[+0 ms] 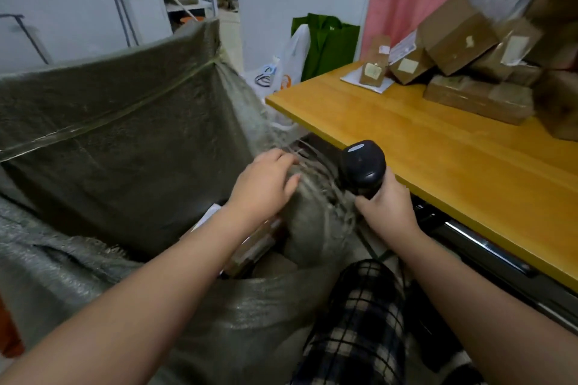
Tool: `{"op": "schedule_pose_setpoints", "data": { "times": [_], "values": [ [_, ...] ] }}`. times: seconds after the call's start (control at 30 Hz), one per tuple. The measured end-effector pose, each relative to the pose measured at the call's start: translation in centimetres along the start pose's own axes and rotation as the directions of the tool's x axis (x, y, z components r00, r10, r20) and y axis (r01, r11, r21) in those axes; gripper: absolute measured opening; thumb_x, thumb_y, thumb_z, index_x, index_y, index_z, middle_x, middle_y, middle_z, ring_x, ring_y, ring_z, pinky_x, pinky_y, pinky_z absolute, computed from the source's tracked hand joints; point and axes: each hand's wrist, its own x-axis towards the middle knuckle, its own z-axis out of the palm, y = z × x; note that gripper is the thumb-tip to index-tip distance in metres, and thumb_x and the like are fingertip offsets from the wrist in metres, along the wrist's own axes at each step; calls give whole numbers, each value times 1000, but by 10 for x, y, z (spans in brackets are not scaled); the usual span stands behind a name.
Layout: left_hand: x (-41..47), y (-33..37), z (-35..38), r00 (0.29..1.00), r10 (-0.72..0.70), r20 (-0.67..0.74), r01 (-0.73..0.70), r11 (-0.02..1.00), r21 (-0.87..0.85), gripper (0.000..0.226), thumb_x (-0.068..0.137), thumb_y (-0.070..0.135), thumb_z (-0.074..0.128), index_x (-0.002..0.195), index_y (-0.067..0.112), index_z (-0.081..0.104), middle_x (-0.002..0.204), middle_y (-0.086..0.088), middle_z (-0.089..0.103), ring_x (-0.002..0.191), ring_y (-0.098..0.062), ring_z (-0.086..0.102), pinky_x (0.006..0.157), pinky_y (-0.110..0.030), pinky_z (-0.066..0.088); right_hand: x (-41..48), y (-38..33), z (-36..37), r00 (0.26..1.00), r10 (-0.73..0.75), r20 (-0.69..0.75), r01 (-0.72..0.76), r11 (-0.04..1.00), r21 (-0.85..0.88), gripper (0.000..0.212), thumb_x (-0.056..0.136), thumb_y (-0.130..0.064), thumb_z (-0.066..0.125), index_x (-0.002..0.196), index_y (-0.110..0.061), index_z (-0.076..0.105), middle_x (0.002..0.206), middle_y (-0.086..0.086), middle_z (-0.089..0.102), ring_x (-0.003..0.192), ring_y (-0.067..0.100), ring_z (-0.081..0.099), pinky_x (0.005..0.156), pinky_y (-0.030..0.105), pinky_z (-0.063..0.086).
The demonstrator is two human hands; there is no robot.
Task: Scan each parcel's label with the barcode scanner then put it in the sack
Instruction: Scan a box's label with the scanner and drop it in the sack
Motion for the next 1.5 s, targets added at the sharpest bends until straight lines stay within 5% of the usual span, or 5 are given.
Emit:
{"op": "schedule_pose_setpoints", "data": {
  "times": [0.4,0.77,1.03,1.3,1.5],
  "values": [
    [51,232,49,910,409,71,-377,887,-267,40,99,35,48,135,19,48,133,-1,51,123,-22,45,97,-36,42,-86,77,-184,851,147,-504,-39,975,217,41,79,-36,76,114,-22,61,101,4,70,96,26,66,85,40,53],
    [62,382,97,741,669,61,-660,741,-121,55,94,57,40,144,34,38,153,0,32,139,-20,27,111,-38,25,-129,137,-286,698,327,-636,-33,903,428,30,87,-20,70,110,-4,61,69,9,66,53,18,64,52,28,52],
    [76,379,85,913,364,183,-368,930,-13,117,59,95,20,142,15,34,154,-16,27,139,-33,26,111,-47,27,-120,144,-287,695,398,-599,-39,852,521,34,87,-24,71,112,-4,60,79,8,66,54,16,65,50,25,51],
    [100,353,50,802,234,550,142,819,-556,57,86,70,45,118,25,58,118,-3,58,104,-22,56,89,-36,48,-115,142,-287,681,431,-592,-18,818,575,30,88,-22,69,112,-6,61,79,7,67,57,17,65,54,29,54],
    [103,326,50,934,357,-5,-324,840,-435,41,95,45,49,123,18,59,121,-3,60,105,-17,56,87,-33,46,-98,128,-273,748,423,-512,-21,786,618,28,88,-21,69,114,-13,62,99,2,70,83,12,70,60,27,58]
  ]
}}
